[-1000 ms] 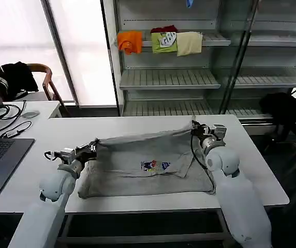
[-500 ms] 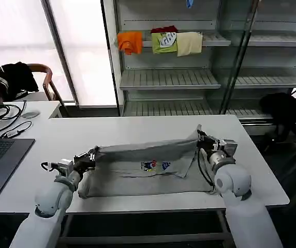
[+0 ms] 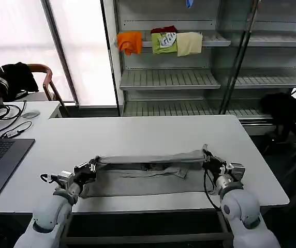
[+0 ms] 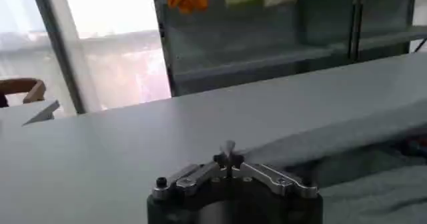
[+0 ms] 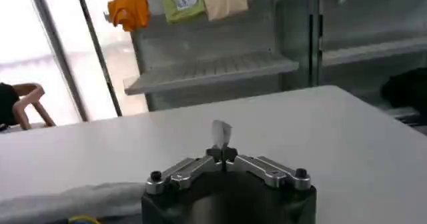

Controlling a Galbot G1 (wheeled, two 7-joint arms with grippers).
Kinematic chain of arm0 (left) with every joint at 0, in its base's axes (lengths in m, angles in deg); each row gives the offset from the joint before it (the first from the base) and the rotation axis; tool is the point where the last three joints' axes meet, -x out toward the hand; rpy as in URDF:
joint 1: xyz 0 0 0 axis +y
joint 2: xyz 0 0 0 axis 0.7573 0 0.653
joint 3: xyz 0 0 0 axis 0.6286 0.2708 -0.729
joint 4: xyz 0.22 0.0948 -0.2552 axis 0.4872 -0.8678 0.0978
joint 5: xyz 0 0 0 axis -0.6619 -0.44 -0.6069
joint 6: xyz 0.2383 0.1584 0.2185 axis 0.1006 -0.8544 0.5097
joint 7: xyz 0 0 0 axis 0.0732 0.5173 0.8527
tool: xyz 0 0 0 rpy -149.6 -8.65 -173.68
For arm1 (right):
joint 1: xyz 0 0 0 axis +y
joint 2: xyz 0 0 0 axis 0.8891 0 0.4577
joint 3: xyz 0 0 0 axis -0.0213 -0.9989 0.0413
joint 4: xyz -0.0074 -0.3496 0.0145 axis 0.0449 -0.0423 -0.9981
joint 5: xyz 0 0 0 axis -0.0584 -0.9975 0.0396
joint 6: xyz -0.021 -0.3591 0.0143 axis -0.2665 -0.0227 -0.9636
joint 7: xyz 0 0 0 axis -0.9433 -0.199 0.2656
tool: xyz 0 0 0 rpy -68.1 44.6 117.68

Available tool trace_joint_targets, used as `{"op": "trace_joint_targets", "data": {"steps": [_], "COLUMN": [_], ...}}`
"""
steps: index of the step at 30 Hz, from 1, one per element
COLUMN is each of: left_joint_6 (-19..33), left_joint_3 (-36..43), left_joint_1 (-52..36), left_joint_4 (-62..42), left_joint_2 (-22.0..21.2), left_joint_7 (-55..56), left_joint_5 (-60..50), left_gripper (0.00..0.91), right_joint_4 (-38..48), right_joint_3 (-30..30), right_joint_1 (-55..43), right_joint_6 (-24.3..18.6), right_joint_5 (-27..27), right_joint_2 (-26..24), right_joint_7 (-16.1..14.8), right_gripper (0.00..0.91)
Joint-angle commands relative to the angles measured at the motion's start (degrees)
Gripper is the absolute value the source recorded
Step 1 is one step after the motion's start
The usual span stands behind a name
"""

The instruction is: Fold and organize the clothes.

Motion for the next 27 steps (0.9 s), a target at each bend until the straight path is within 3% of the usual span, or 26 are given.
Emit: {"op": "trace_joint_targets", "data": {"steps": [1,15,16,17,19,20,21,22,27], "left_joint_6": [0.37,1.05,1.05,1.03,1.02,1.08,1.24,1.26,0.65], "left_joint_3": [-0.36,-0.83,-0.77,-0.71,-0.57,-0.55,-0.55,-0.56,-0.45], "left_joint_1": [3.46,4.69,4.64,4.59,4.58,4.54,4.53,4.54,5.24], "left_joint_4": [1.05,0.74,0.73,0.73,0.80,0.84,1.03,1.13,4.99], "left_joint_2": [-0.38,-0.73,-0.80,-0.90,-1.05,-1.13,-1.26,-1.32,-1.25], "left_joint_7": [-0.36,-0.76,-0.76,-0.73,-0.66,-0.54,-0.41,-0.33,0.22], "left_joint_5": [-1.35,-2.89,-3.12,-3.34,-3.66,-3.90,-4.11,-4.30,-5.36], "left_gripper": [0.020,0.020,0.393,0.897,0.907,0.907,0.907,0.907,0.907], "right_joint_4": [-0.47,1.70,1.70,1.71,1.84,1.89,1.86,1.76,-1.06], "right_joint_3": [0.22,-0.12,-0.16,-0.18,-0.23,-0.29,-0.29,-0.26,0.67], "right_joint_1": [5.30,7.07,7.13,7.15,7.21,7.24,7.30,7.32,7.45], "right_joint_6": [-0.76,-2.51,-2.64,-2.78,-3.10,-3.24,-3.37,-3.39,-4.51], "right_joint_5": [-1.41,-3.46,-3.70,-3.90,-4.58,-4.85,-5.00,-5.08,-4.94], "right_joint_2": [-0.02,0.89,0.97,1.05,1.20,1.22,1.30,1.33,1.06], "right_joint_7": [0.10,0.02,-0.02,-0.03,-0.14,-0.12,-0.11,-0.12,-0.48], "right_gripper": [0.000,0.000,0.000,0.000,0.020,0.161,0.453,0.907,0.907]}}
